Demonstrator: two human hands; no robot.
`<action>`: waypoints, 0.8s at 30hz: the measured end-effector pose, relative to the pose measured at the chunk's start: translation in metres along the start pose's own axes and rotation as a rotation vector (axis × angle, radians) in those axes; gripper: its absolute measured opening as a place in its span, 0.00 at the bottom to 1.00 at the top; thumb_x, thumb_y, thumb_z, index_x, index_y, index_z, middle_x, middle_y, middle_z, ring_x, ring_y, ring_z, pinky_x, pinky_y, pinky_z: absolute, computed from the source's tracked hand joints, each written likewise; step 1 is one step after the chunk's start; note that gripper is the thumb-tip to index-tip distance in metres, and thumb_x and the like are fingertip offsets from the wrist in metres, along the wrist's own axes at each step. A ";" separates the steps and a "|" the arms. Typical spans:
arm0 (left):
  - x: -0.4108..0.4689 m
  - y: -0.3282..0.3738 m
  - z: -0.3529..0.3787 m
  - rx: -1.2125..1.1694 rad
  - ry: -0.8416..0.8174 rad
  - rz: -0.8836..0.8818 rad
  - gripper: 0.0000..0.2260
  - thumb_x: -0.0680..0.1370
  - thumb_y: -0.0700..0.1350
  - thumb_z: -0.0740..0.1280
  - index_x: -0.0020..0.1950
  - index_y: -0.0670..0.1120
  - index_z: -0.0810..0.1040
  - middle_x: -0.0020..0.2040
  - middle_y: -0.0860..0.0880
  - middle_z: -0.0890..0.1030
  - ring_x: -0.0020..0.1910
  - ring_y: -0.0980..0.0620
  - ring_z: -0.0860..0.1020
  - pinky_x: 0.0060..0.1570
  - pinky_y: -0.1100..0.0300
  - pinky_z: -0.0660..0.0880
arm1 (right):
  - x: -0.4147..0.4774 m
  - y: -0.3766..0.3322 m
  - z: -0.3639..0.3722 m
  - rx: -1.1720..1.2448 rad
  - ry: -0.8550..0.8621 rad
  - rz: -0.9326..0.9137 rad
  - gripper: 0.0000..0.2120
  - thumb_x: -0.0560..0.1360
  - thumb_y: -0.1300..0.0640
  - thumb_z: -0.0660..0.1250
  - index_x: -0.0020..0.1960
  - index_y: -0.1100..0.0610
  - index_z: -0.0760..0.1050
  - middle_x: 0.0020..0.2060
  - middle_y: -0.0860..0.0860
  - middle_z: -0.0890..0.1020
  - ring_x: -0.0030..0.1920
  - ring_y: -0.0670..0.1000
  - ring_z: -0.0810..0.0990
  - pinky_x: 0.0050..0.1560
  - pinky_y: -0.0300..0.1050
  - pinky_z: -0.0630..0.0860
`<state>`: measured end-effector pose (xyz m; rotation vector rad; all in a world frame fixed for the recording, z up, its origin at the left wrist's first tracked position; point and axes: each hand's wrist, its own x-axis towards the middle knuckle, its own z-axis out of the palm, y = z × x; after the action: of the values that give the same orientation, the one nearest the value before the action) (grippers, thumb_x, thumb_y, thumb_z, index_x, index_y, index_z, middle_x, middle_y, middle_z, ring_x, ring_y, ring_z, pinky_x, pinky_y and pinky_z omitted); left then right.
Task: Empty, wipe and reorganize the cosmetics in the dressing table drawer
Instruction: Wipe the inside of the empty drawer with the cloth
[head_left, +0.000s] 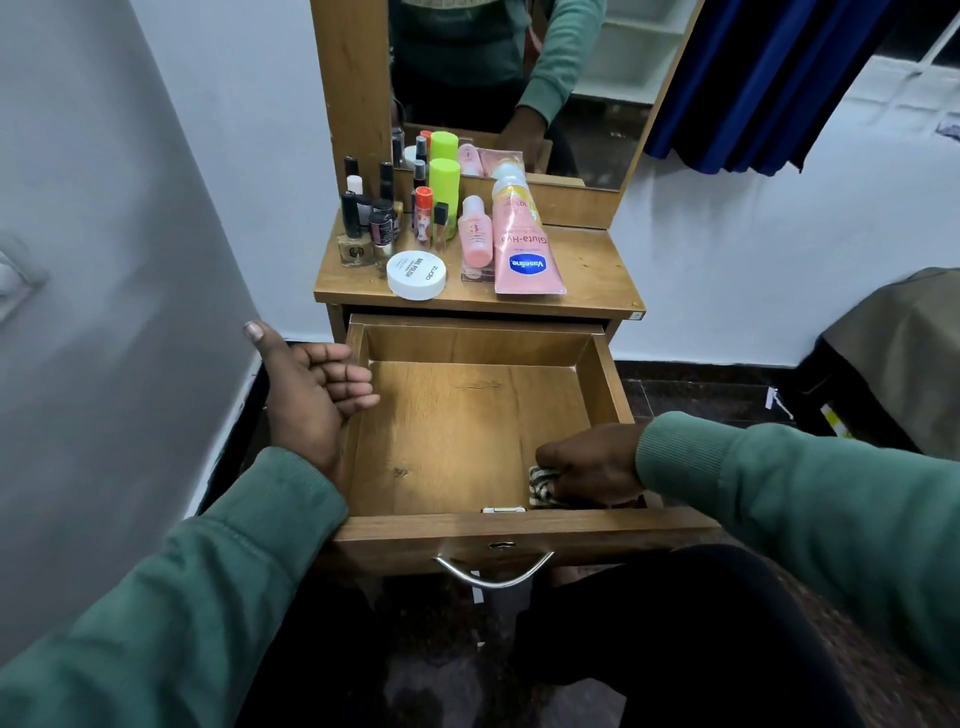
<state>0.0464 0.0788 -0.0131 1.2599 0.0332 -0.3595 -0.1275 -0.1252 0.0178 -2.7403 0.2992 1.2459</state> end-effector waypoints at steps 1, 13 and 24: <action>0.000 0.000 0.000 -0.002 0.003 0.000 0.40 0.81 0.70 0.39 0.46 0.42 0.79 0.31 0.44 0.81 0.27 0.51 0.80 0.26 0.59 0.79 | 0.000 -0.001 0.000 0.015 0.003 -0.007 0.12 0.86 0.47 0.56 0.65 0.52 0.70 0.53 0.54 0.79 0.52 0.54 0.77 0.50 0.48 0.72; -0.002 0.003 0.001 -0.041 0.041 -0.030 0.40 0.81 0.70 0.39 0.47 0.41 0.80 0.33 0.43 0.81 0.28 0.51 0.80 0.29 0.57 0.81 | 0.015 -0.065 -0.030 0.300 0.011 -0.126 0.15 0.87 0.51 0.56 0.71 0.54 0.70 0.59 0.56 0.80 0.56 0.56 0.81 0.56 0.52 0.79; 0.001 0.001 -0.005 -0.151 0.071 -0.052 0.43 0.78 0.73 0.38 0.47 0.42 0.80 0.32 0.43 0.82 0.27 0.50 0.79 0.28 0.57 0.80 | 0.050 -0.140 -0.055 0.398 0.095 -0.251 0.17 0.86 0.54 0.58 0.72 0.60 0.68 0.46 0.51 0.76 0.41 0.46 0.72 0.36 0.37 0.70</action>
<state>0.0488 0.0833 -0.0144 1.1235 0.1514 -0.3510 -0.0230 -0.0063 0.0195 -2.4081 0.1796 0.8843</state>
